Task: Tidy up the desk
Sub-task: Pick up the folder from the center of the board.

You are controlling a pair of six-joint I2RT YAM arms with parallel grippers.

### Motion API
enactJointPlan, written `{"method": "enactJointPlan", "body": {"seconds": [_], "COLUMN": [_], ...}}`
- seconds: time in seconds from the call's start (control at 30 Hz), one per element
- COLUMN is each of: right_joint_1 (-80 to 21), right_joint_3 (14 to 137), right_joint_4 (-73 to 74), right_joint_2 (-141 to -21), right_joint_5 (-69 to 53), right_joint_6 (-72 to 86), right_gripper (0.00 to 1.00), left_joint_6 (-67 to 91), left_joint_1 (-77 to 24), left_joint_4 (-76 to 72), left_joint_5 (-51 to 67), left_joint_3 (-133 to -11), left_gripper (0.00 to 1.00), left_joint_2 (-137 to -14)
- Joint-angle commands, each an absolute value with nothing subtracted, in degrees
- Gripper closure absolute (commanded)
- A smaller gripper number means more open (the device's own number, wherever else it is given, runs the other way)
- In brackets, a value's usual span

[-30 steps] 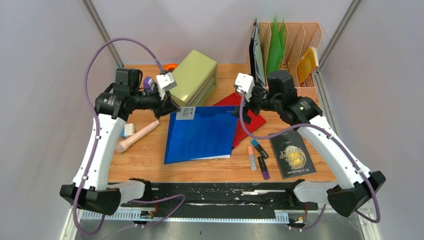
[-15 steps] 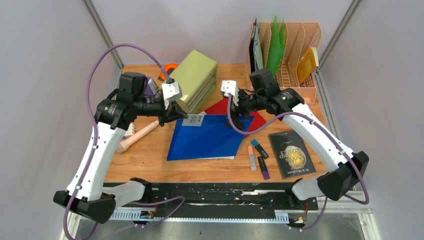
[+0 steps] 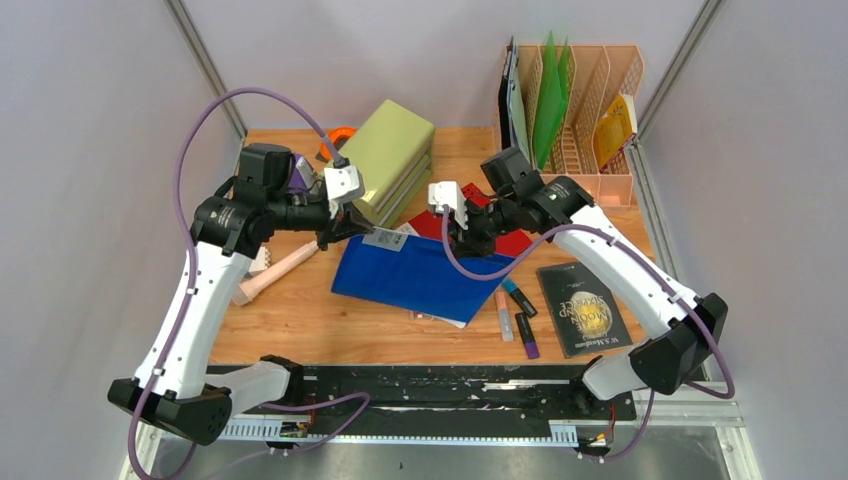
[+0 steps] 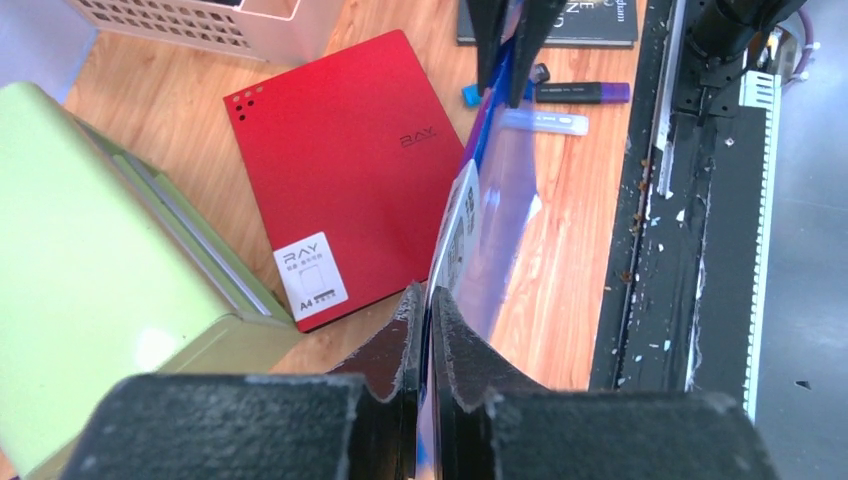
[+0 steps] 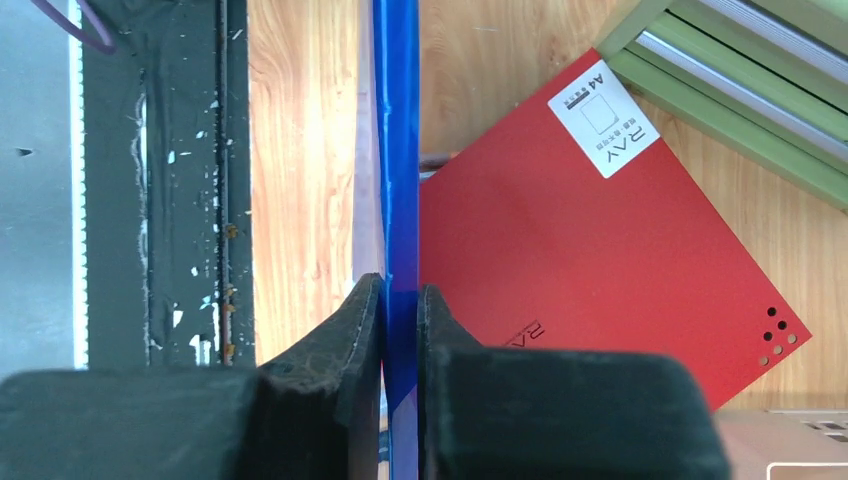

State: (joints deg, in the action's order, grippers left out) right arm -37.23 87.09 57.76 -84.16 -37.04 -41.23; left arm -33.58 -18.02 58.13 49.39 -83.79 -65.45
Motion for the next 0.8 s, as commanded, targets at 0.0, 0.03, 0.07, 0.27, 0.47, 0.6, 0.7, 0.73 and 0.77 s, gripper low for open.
{"method": "enactJointPlan", "body": {"seconds": [0.0, 0.03, 0.07, 0.27, 0.47, 0.6, 0.7, 0.73, 0.77], "right_joint_1": [-38.1, -38.5, -38.9, -41.9, -44.9, -44.9, -44.9, -44.9, -44.9], "right_joint_3": [91.8, 92.5, 93.4, 97.0, 97.3, 97.6, 96.9, 96.6, 96.2], "right_joint_4": [58.6, 58.9, 59.4, 61.1, 59.3, 58.2, 57.3, 57.1, 56.7], "right_joint_2": [-79.3, -78.8, -78.6, -80.3, -81.7, -81.7, -81.3, -81.2, -81.0], "right_joint_5": [-35.8, -35.3, -34.7, -27.7, -19.5, -18.3, -17.9, -17.7, -17.7], "right_joint_6": [-40.8, -40.9, -41.1, -43.5, -45.3, -44.7, -44.2, -44.0, -43.8], "right_gripper": [1.00, 1.00, 1.00, 1.00, 1.00, 1.00, 1.00, 1.00, 1.00], "left_joint_6": [-35.8, -36.5, -36.8, -41.2, -46.6, -47.5, -47.4, -47.3, -47.2], "left_joint_1": [-18.4, -18.4, -18.7, -23.4, -27.2, -28.9, -29.2, -29.3, -29.3], "left_joint_4": [59.4, 60.3, 60.7, 63.6, 67.0, 69.4, 69.6, 69.2, 68.9], "left_joint_5": [49.1, 48.8, 48.5, 42.7, 38.3, 38.4, 39.4, 39.8, 40.0], "left_joint_3": [-86.1, -86.9, -87.4, -93.2, -98.4, -98.1, -96.6, -96.3, -95.5], "left_gripper": [0.83, 0.75, 0.59, 0.14, 0.05, 0.12, 0.24, 0.27, 0.32], "left_joint_2": [-66.7, -66.9, -67.6, -70.4, -75.7, -78.1, -78.9, -78.9, -78.8]}}
